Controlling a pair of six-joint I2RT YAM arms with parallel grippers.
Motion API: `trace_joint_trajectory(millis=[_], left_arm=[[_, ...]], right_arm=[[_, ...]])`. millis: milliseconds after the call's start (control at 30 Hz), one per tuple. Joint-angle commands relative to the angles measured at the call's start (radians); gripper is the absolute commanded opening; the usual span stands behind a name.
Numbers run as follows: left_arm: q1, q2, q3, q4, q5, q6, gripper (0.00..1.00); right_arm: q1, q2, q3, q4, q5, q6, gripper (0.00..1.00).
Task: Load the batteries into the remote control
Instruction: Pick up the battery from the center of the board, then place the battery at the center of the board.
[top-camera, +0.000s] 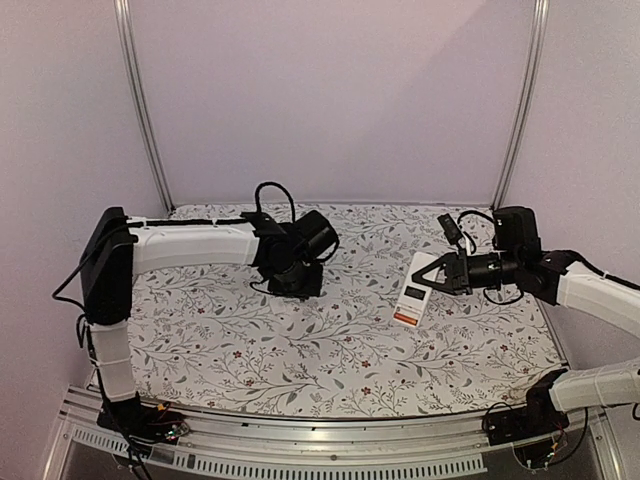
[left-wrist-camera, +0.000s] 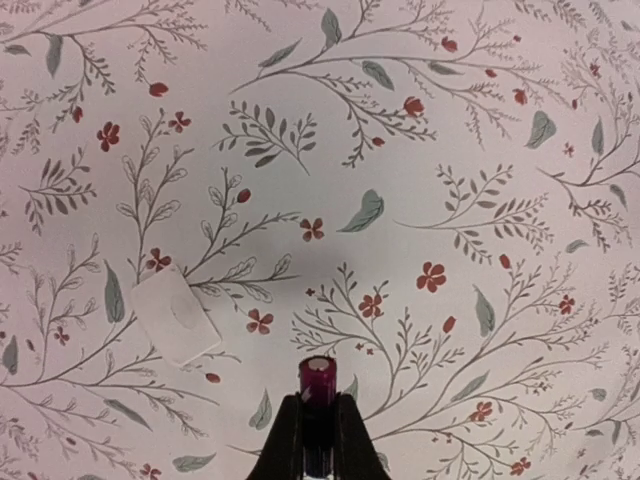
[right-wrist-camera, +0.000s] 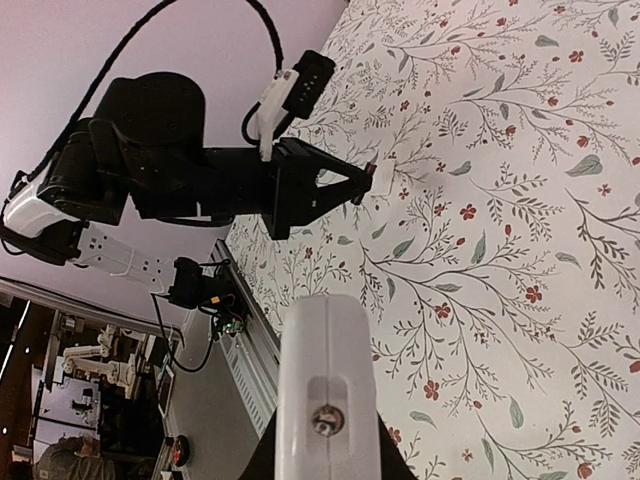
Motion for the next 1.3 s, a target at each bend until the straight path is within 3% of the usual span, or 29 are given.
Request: trace_joint_trajectory(millis=[0,133,433,833,1000,1267], left_arm=[[-0.041,-0.101,-0.089,0.035,-0.06,-0.435,0.0],[-0.043,-0.083,-0.168,0.06,0.027,-0.667,0.0],[-0.093,-0.057,-0.179,0.002,0.034,-0.869,0.0],[-0.099,0.03,-0.192,0.043,0.107,-0.942,0.0],[-0.098,0.04,-0.189,0.04,0.119,-0.935,0.19],[-0.098,0.011,-0.153,0.02,0.096,-0.859,0.33]], right_arm=[[-0.006,-0.024,-0.01,0.003,-0.014,-0.019,0.0],[-0.005,-0.04,-0.009,-0.002,-0.013,-0.016,0.0],[-0.006,-0.082,-0.019,-0.028,-0.001,-0.019,0.0],[-0.006,-0.088,-0.016,-0.04,0.002,-0.019,0.0],[-0.006,-0.09,-0.017,-0.042,0.003,-0.02,0.0],[-0.005,-0.089,-0.017,-0.048,0.006,-0.025,0.0]])
